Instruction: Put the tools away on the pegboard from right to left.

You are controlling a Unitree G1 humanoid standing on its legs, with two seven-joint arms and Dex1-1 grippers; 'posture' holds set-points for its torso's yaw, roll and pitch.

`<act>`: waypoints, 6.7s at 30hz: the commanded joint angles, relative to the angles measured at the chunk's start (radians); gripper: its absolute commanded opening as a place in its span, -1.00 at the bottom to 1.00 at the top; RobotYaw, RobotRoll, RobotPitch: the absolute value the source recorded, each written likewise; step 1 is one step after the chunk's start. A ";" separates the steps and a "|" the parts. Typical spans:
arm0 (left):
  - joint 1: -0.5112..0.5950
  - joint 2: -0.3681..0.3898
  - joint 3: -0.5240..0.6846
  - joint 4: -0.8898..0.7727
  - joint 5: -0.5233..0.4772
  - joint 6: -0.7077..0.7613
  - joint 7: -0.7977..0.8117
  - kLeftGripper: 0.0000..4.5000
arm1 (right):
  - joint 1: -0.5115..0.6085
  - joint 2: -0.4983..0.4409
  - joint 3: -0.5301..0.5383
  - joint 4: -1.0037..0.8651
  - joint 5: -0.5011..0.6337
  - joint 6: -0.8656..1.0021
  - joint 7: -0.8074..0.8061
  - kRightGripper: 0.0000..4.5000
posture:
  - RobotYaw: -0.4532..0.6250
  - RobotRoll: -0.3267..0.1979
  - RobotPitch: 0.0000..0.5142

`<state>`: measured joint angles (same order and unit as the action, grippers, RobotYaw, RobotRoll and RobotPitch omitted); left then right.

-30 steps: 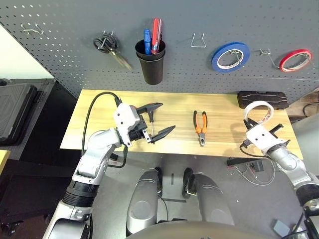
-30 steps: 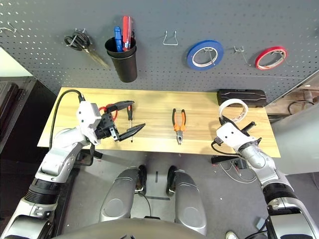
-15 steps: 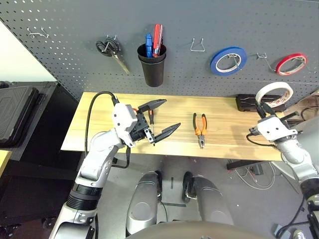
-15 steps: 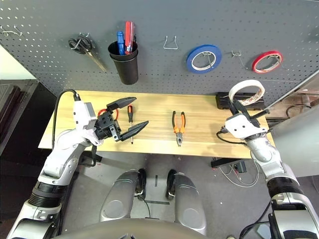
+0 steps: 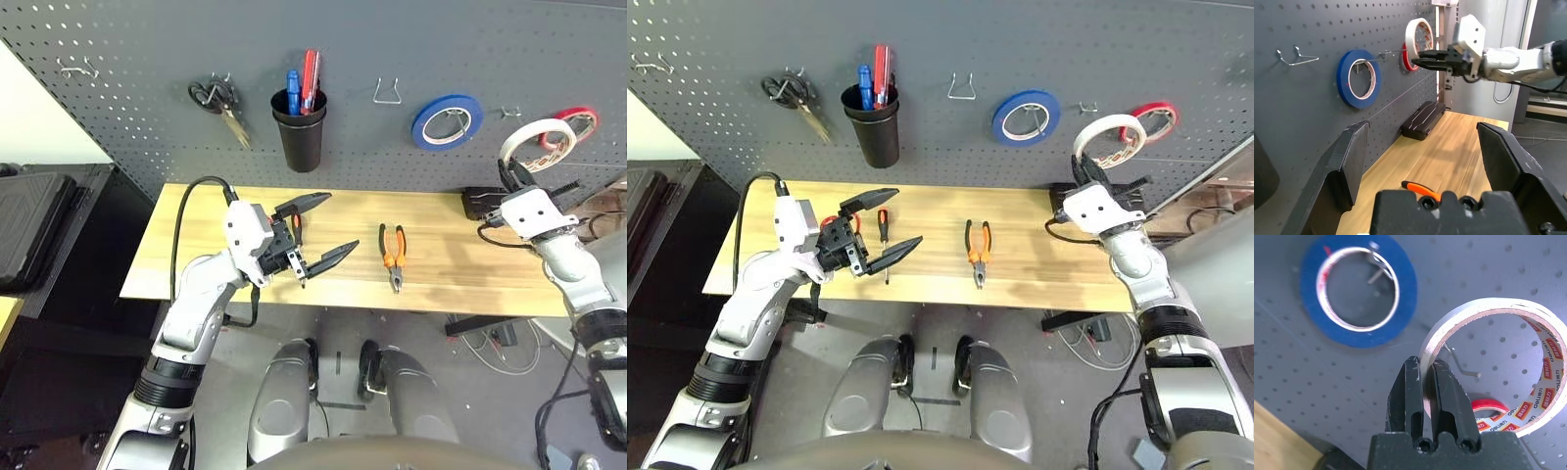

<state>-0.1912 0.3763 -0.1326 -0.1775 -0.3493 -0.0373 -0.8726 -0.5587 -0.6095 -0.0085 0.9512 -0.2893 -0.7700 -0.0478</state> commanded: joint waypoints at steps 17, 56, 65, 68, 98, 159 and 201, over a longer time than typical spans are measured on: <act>-0.003 0.025 -0.017 0.018 0.030 -0.001 -0.002 1.00 | -0.182 0.058 0.009 0.227 0.052 0.048 0.087 -0.09 | 0.22 0.25 -0.47; 0.003 0.206 -0.111 0.147 0.271 -0.029 -0.079 1.00 | 0.397 0.295 0.009 -1.052 0.388 1.358 0.300 0.99 | 0.15 0.25 -0.19; -0.027 0.210 -0.134 0.180 0.303 -0.034 -0.103 1.00 | 0.203 0.461 -0.091 -1.072 0.426 1.904 0.146 0.99 | 0.12 0.25 -0.14; -0.040 0.207 -0.141 0.198 0.311 -0.041 -0.107 1.00 | 0.139 0.530 -0.122 -1.046 0.418 2.031 0.092 0.99 | 0.13 0.25 -0.12; -0.018 0.189 -0.161 0.159 0.321 -0.014 -0.091 1.00 | -0.014 0.560 -0.076 -0.496 0.372 1.805 0.055 0.99 | 0.23 0.25 0.21; 0.047 0.155 -0.056 0.060 0.233 0.064 -0.006 1.00 | 0.266 0.281 0.117 -1.027 0.326 1.265 0.373 0.18 | 0.24 0.25 -0.09; -0.025 0.016 0.119 -0.171 -0.056 0.160 0.157 1.00 | 0.009 0.342 -0.011 -1.092 0.302 0.723 0.259 0.18 | 0.20 0.25 -0.35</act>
<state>-0.2159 0.3948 -0.0073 -0.3424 -0.3971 0.1184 -0.7156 -0.5251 -0.2737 -0.0120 -0.1009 0.0119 -0.0449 0.2252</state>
